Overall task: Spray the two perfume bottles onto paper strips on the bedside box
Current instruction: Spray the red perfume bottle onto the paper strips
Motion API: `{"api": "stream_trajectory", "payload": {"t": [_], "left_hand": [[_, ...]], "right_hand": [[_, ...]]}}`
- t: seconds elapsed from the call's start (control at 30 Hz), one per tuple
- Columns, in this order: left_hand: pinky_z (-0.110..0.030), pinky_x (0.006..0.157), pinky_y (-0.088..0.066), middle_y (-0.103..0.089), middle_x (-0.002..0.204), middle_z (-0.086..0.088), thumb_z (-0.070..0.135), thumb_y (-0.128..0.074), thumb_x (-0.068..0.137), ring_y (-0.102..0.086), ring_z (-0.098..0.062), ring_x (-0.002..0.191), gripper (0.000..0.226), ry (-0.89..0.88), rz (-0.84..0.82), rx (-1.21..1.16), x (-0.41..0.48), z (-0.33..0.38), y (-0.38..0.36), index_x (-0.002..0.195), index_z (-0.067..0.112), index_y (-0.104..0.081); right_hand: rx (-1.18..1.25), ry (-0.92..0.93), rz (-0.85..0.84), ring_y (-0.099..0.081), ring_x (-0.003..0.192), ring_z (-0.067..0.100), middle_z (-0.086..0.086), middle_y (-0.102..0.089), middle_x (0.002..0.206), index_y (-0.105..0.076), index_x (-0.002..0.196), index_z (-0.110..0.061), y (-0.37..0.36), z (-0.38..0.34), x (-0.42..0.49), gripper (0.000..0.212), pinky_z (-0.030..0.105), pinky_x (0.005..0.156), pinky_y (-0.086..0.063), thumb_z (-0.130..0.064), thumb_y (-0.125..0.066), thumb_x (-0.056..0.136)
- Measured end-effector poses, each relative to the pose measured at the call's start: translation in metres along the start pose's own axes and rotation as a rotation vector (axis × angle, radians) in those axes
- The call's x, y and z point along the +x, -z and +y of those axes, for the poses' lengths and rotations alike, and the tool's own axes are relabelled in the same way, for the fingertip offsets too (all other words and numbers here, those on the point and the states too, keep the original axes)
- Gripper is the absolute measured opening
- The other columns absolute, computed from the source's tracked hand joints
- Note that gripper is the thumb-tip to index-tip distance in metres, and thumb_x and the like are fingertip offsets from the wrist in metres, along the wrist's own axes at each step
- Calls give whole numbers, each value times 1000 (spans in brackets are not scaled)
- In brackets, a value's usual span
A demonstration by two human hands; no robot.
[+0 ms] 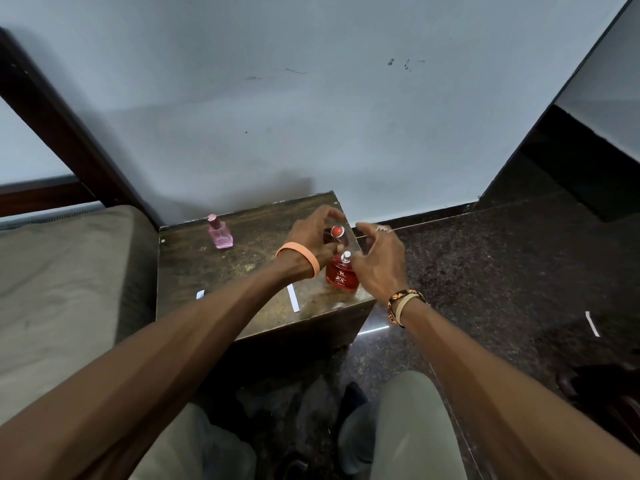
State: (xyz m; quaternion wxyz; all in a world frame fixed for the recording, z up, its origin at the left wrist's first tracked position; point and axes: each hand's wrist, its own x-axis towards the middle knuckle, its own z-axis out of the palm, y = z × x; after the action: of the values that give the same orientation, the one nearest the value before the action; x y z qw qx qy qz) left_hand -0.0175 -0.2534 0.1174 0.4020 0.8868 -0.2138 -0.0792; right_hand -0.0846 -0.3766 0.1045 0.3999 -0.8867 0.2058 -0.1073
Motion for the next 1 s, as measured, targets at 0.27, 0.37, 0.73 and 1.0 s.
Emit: {"api": "stream_trajectory", "payload": {"t": [0.27,0.37,0.73,1.0], "left_hand": [[-26,76,-57,-70,89,2,6,-82,68,-70,-13,82,39,-12,98,-133,-9,-3,54,103,18,-69],[-22,77,-56,-71,90,3,10,-83,67,-71,-12,80,39,-30,176,-102,-17,-13,85,103,18,-72],[-42,81,-58,-73,89,-9,1,-85,62,-71,-22,81,37,149,321,-146,-67,-110,162,94,13,-70],[-34,80,-58,-73,90,-9,0,-85,61,-71,-21,80,38,271,345,-143,-87,-187,156,96,8,-70]], "right_hand": [[223,165,-36,-66,91,3,-14,-68,91,-74,112,-20,7,-64,-6,39,25,88,-55,-2,-58,81],[277,205,-86,-64,85,-9,-17,-68,89,-75,109,-21,-5,-91,-9,39,11,82,-51,-1,-57,82],[338,224,-422,-69,93,11,-3,-74,96,-73,111,-14,-102,-162,-31,42,17,79,-54,4,-52,80],[189,213,-541,-66,104,13,0,-74,110,-73,117,-17,-179,-162,-38,41,28,94,-52,-1,-62,80]]}}
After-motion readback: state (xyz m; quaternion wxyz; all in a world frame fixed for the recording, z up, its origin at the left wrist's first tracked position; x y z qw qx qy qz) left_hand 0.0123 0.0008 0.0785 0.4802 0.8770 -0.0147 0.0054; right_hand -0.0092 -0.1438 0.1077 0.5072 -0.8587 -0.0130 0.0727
